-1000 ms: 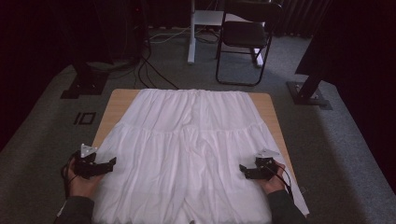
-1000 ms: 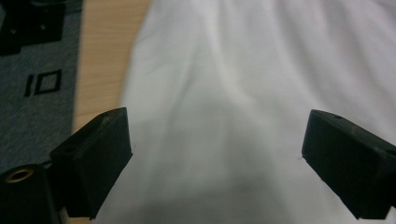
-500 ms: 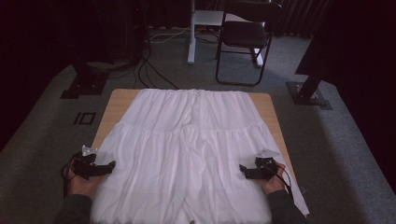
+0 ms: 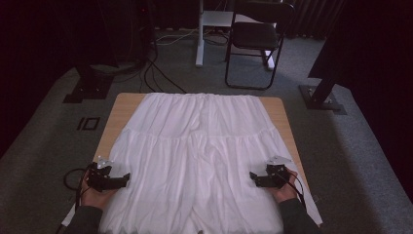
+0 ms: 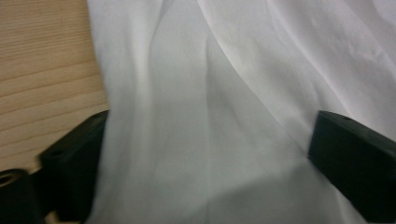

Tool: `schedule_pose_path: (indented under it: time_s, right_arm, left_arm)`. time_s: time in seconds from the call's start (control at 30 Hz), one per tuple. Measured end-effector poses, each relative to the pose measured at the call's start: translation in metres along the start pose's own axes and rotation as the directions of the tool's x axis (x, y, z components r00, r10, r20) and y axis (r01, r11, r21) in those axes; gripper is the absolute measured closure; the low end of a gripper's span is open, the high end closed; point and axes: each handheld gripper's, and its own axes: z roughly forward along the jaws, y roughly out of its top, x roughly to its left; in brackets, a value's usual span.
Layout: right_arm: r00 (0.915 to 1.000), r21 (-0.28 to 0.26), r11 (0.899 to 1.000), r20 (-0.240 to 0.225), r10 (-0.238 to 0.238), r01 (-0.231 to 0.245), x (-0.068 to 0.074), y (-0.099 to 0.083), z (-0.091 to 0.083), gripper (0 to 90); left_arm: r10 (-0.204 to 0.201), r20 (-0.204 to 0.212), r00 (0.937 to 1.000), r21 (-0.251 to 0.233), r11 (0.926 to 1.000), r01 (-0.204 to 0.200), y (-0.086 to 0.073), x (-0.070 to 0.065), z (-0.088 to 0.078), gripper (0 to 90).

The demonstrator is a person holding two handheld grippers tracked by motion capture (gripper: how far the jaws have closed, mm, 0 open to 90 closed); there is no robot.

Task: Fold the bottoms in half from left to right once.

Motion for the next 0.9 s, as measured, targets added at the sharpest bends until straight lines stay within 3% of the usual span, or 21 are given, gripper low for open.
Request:
schedule_pose_path:
  time_s: [0.07, 0.17, 0.27, 0.33, 0.37, 0.4, 0.43, 0.47, 0.5, 0.57, 0.63, 0.67, 0.7, 0.73, 0.77, 0.8, 0.83, 0.9]
  right_arm:
    - [1.0, 0.0, 1.0, 0.0, 0.0, 0.0, 0.0, 0.0, 0.0, 12.4]
    - [1.0, 0.0, 1.0, 0.0, 0.001, -0.001, 0.0, 0.0, 0.0, 12.4]
    - [1.0, 0.0, 1.0, 0.0, 0.0, 0.0, 0.0, 0.0, 0.0, 12.4]
    - [1.0, -0.001, 1.0, 0.001, 0.002, -0.002, 0.0, 0.0, 0.0, 15.6]
    - [1.0, 0.001, 1.0, 0.001, 0.002, -0.002, 0.001, 0.0, -0.002, 25.1]
    - [1.0, 0.001, 1.0, 0.001, 0.002, -0.002, 0.001, 0.0, -0.002, 25.1]
    - [1.0, 0.011, 1.0, -0.002, 0.006, -0.006, -0.001, 0.003, -0.011, 41.2]
    - [1.0, 0.011, 1.0, -0.002, 0.006, -0.006, -0.001, 0.003, -0.011, 41.2]
    - [0.9994, -0.055, 0.998, 0.013, 0.032, -0.031, -0.007, 0.005, -0.026, 41.7]
    - [0.9953, -0.093, 0.994, 0.066, 0.071, -0.065, -0.017, 0.006, -0.041, 40.3]
    - [0.9877, -0.109, 0.99, 0.115, 0.105, -0.093, -0.029, 0.001, -0.053, 39.6]
    - [0.9877, -0.109, 0.99, 0.115, 0.105, -0.093, -0.029, 0.001, -0.053, 39.6]
    - [0.9785, -0.079, 0.988, 0.149, 0.143, -0.133, -0.041, -0.008, -0.059, 39.0]
    - [0.9785, -0.079, 0.988, 0.149, 0.143, -0.133, -0.041, -0.008, -0.059, 39.0]
    - [0.9664, -0.022, 0.99, 0.217, 0.138, -0.137, -0.05, -0.019, -0.059, 38.5]
    - [0.9664, -0.022, 0.99, 0.217, 0.138, -0.137, -0.05, -0.019, -0.059, 38.5]
    - [0.9624, 0.012, 0.991, 0.241, 0.125, -0.132, -0.054, -0.027, -0.058, 37.0]
    - [0.9626, 0.021, 0.989, 0.234, 0.137, -0.146, -0.057, -0.031, -0.057, 34.8]
  left_arm:
    - [0.006, 0.006, 1.0, -0.003, 1.0, -0.006, 0.001, -0.001, -0.002, 26.1]
    - [0.011, 0.03, 0.9995, -0.011, 0.9999, -0.011, 0.003, -0.001, -0.007, 65.1]
    - [0.009, 0.039, 0.9992, -0.016, 0.9998, -0.008, 0.003, -0.001, -0.007, 81.6]
    - [0.042, 0.023, 0.9988, -0.014, 0.999, -0.042, 0.003, -0.004, -0.007, 84.4]
    - [0.051, 0.017, 0.9986, -0.012, 0.9986, -0.051, 0.004, -0.005, -0.007, 84.9]
    - [0.051, 0.017, 0.9986, -0.012, 0.9986, -0.051, 0.004, -0.005, -0.007, 85.1]
    - [0.064, 0.005, 0.9979, -0.01, 0.9979, -0.064, 0.004, -0.006, -0.007, 85.2]
    - [0.064, 0.005, 0.9979, -0.01, 0.9979, -0.064, 0.004, -0.006, -0.007, 85.3]
    - [0.071, -0.008, 0.9974, -0.009, 0.9974, -0.071, 0.003, -0.005, -0.007, 85.4]
    - [0.064, -0.021, 0.9977, -0.009, 0.9979, -0.064, 0.003, -0.003, -0.008, 85.6]
    - [0.062, -0.033, 0.9975, 0.007, 0.9981, -0.061, 0.002, 0.0, -0.01, 85.6]
    - [0.062, -0.033, 0.9975, 0.007, 0.9981, -0.061, 0.002, 0.0, -0.01, 85.8]
    - [0.076, -0.065, 0.995, 0.022, 0.9969, -0.075, 0.002, 0.003, -0.012, 85.9]
    - [0.076, -0.065, 0.995, 0.022, 0.9969, -0.075, 0.002, 0.003, -0.012, 85.9]
    - [0.068, -0.081, 0.9944, 0.019, 0.9976, -0.067, 0.001, 0.009, -0.015, 86.0]
    - [0.068, -0.081, 0.9944, 0.019, 0.9976, -0.067, 0.001, 0.009, -0.015, 86.0]
    - [0.051, -0.095, 0.9942, 0.014, 0.9987, -0.05, 0.0, 0.016, -0.017, 86.0]
    - [0.043, -0.11, 0.993, 0.012, 0.9991, -0.042, 0.0, 0.022, -0.019, 86.1]
